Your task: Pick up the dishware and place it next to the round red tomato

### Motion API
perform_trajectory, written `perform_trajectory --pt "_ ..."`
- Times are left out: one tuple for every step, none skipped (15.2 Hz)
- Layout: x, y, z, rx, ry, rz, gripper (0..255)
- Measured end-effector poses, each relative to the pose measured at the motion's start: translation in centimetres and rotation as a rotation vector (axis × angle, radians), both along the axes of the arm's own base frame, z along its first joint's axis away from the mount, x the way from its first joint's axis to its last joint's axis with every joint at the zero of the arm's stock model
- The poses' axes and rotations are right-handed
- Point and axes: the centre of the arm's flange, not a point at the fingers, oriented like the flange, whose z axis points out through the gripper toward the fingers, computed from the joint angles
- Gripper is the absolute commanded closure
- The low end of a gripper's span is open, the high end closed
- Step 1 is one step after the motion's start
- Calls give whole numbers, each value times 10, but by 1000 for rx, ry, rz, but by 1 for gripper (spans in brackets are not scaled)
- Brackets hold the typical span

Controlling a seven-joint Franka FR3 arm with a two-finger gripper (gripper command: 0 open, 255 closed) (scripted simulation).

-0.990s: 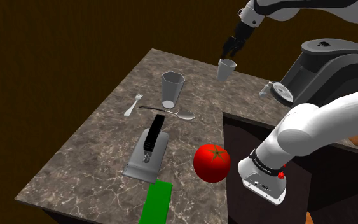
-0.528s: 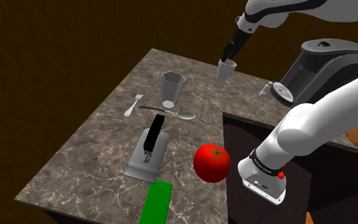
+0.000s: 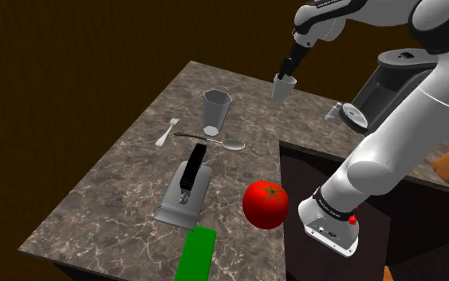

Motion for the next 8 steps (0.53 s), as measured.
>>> perform_trajectory --pt "4 -10 -4 -4 3 4 0" --pt "6 -21 -9 -9 5 8 0" --pt "8 -34 -14 -14 7 11 0" --pt "13 -44 -20 -19 9 15 0" --pt "19 -54 -25 -23 12 19 0" --pt "23 -65 -29 -28 14 23 0" --pt "26 -72 -33 -30 15 25 0" --pt "27 -75 -36 -31 15 27 0"
